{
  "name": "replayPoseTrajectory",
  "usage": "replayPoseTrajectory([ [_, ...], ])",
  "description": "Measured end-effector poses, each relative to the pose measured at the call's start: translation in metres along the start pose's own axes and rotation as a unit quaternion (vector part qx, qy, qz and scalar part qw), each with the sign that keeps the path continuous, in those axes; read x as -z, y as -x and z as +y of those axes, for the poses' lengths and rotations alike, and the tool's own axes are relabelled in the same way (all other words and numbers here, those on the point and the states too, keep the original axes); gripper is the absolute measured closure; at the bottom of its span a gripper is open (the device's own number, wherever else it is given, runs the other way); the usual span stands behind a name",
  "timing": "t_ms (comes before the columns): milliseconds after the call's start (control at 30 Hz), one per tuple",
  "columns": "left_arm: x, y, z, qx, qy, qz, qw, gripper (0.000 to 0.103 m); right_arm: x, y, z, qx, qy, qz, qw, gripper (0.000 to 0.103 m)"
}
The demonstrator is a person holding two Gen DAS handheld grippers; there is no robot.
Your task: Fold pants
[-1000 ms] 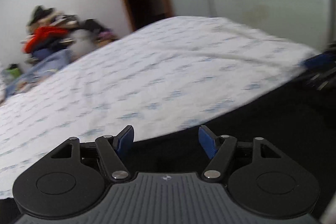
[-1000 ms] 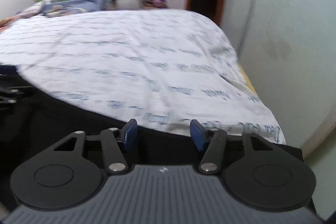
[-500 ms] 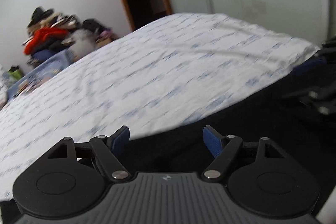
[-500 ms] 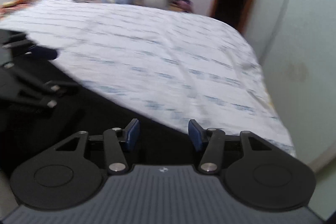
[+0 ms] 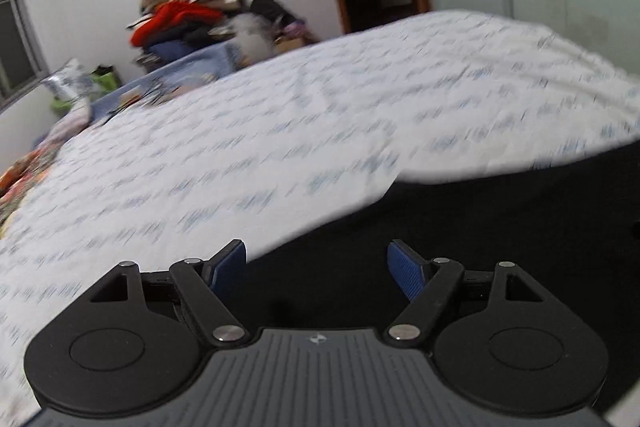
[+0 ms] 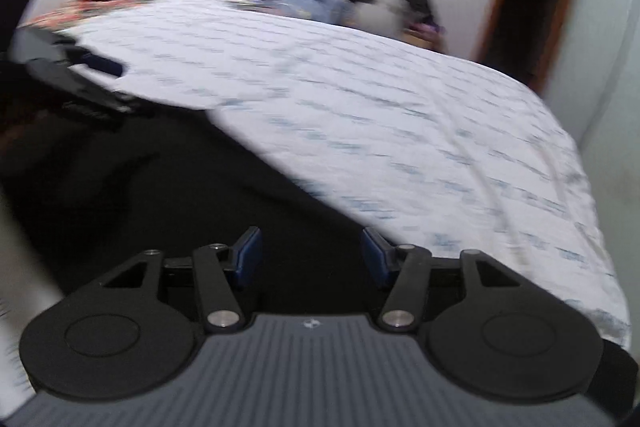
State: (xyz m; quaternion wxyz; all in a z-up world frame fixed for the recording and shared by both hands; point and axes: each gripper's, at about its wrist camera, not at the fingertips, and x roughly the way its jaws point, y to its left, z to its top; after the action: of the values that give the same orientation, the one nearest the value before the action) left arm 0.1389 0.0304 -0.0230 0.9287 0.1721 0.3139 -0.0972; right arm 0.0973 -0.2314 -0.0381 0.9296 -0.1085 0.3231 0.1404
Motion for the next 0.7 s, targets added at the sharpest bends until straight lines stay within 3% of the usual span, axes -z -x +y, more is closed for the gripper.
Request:
replayPoseTrajectory([
  [67, 0.022, 0.005, 0.009, -0.009, -0.001, 0.018, 0.9998, 0.025, 0.008, 0.005, 0.017, -0.033, 0.009, 0.004, 0.999, 0.05],
  [133, 0.041, 0.0, 0.016, -0.022, -0.003, 0.025, 0.9994, 0.021, 0.018, -0.002, 0.03, -0.036, 0.021, 0.019, 0.999, 0.048],
  [233, 0.043, 0.004, 0.02, -0.06, 0.017, 0.014, 0.9979, 0.019, 0.03, -0.023, 0.031, 0.002, 0.01, 0.028, 1.0, 0.024],
  [300, 0.034, 0.022, 0.008, -0.099, 0.008, -0.019, 0.9949, 0.02, 0.03, -0.012, 0.024, 0.015, -0.01, 0.022, 1.0, 0.031],
  [333, 0.03, 0.032, -0.001, -0.09, -0.003, -0.04, 0.9952, 0.02, 0.033, -0.003, 0.019, 0.029, -0.014, 0.015, 0.999, 0.032],
  [467, 0.015, 0.05, -0.053, 0.024, -0.056, -0.071, 0.9956, 0.019, 0.056, 0.026, -0.015, 0.101, -0.065, 0.008, 0.993, 0.03],
  [567, 0.007, 0.04, -0.109, 0.034, -0.096, -0.062, 0.9929, 0.019, 0.091, 0.036, -0.042, 0.111, -0.095, 0.044, 0.988, 0.027],
  [633, -0.004, 0.042, -0.144, 0.071, -0.124, -0.082, 0.9863, 0.019, 0.1, 0.056, -0.05, 0.102, -0.126, 0.032, 0.986, 0.027],
  [700, -0.019, 0.045, -0.177, 0.107, -0.13, -0.094, 0.9813, 0.019, 0.108, 0.077, -0.06, 0.133, -0.148, 0.006, 0.98, 0.023],
])
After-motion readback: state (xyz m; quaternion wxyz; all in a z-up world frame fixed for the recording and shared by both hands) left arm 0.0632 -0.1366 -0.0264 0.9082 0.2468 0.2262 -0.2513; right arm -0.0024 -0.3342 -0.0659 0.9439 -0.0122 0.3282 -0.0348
